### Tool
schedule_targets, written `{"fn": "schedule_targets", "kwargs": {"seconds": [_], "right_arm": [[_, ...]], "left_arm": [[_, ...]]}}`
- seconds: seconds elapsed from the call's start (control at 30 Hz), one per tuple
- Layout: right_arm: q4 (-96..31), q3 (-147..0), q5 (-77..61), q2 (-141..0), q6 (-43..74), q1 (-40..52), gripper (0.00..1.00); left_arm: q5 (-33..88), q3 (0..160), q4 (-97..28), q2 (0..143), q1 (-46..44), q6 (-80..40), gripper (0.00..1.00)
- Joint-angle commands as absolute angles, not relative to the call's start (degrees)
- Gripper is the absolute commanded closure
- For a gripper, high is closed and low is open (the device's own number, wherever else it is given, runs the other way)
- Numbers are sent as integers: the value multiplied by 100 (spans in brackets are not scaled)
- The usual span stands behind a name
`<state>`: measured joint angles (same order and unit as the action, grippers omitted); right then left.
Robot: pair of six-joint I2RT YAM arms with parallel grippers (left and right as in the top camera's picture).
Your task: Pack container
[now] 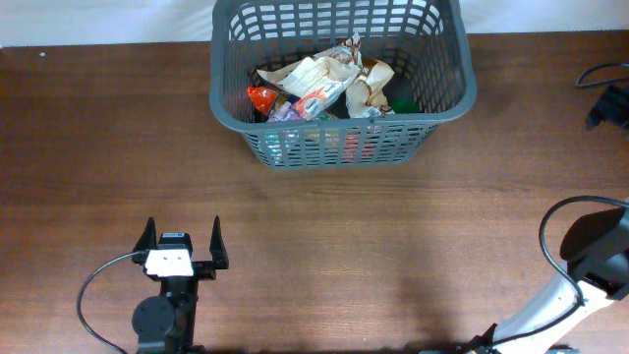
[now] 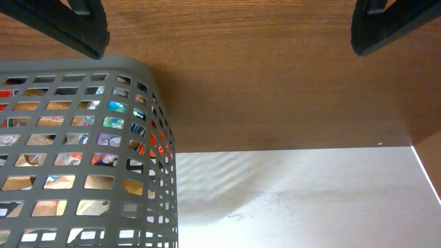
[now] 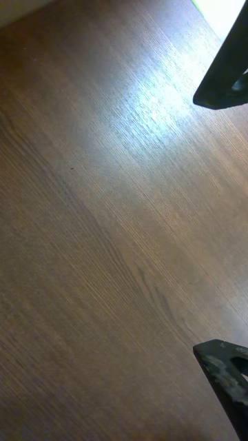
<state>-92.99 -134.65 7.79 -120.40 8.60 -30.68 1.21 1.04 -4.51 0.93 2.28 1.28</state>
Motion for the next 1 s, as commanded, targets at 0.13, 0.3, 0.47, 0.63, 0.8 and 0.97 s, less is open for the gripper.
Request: {"fn": "schedule_targets", "kwargs": {"seconds": [0.13, 0.3, 0.47, 0.63, 0.8, 0.97], "right_arm": [[-9297, -13441, 768, -12051, 869, -3068, 1], [-9299, -13441, 773, -11990, 867, -3044, 1], [-9299, -13441, 770, -11673, 867, -2956, 1], [-9299, -13441, 882, -11198, 836, -2759, 1], [-9032, -13404, 967, -10571, 779, -2567, 1], [-8143, -12717, 945, -9664, 779, -2379, 1]], "left_arm": [[62, 49, -460, 30, 257, 91, 1], [62, 49, -460, 30, 257, 91, 1], [62, 49, -460, 30, 257, 91, 1], [62, 49, -460, 30, 257, 91, 1], [62, 49, -462, 30, 257, 91, 1], [62, 49, -462, 30, 257, 91, 1]]}}
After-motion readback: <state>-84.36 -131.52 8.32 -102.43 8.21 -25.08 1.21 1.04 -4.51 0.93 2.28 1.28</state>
